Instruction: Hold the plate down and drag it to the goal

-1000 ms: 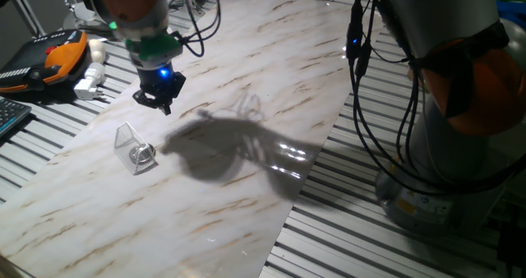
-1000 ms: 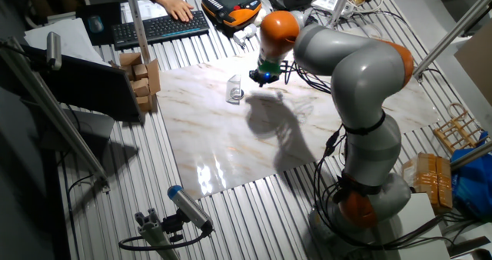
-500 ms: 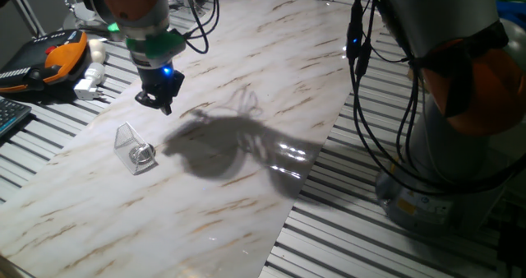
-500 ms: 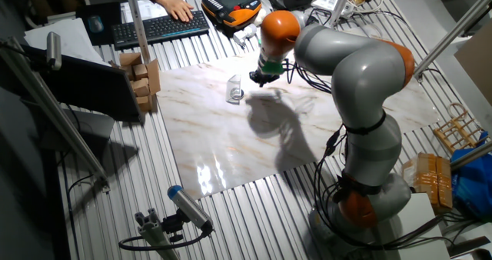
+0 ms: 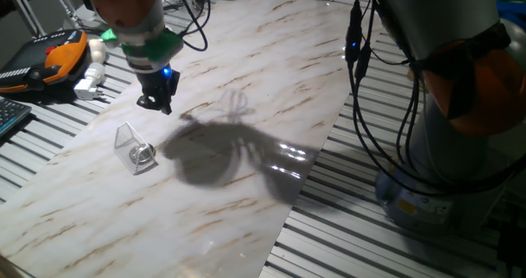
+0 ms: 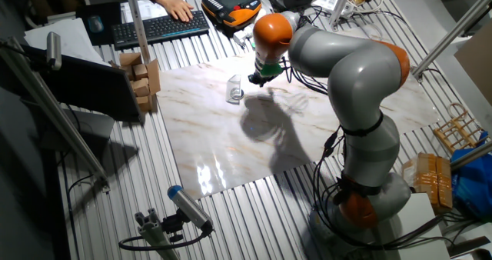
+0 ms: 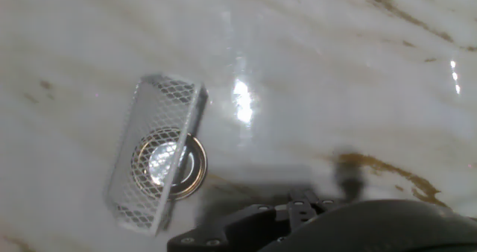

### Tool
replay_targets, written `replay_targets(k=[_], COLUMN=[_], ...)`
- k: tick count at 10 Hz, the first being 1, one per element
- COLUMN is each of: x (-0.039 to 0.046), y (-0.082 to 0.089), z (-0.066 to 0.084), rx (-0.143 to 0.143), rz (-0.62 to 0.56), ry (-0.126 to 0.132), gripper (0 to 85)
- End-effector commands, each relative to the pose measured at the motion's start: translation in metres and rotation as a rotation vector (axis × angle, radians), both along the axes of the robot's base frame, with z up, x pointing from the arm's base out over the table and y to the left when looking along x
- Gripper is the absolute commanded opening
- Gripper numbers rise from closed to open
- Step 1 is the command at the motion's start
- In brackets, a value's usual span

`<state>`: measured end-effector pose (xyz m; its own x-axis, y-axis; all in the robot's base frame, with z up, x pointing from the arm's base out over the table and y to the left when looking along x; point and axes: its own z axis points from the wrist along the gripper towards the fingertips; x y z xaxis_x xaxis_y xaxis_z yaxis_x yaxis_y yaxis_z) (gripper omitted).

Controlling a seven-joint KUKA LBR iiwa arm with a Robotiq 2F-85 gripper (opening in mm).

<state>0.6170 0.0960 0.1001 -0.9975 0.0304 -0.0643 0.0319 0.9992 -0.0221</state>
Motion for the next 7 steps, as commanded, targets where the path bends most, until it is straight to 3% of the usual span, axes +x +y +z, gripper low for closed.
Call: replay_targets(k=[1,2,3,5,7], x=[0.0001,0.0001,0.0001,0.0001,-0.0093], y=[0.000,0.000,0.000,0.000,-0.009], z=[0.000,0.000,0.000,0.000,0.021], rx=[0.039,0.027,0.045,0.041,0.036], rz=[0.141,0.120,0.114,0.124,0.149], ry=[0.008,0.000,0.014,0.028,0.024], gripper=[0.0,0.0,0.0,0.0,0.0])
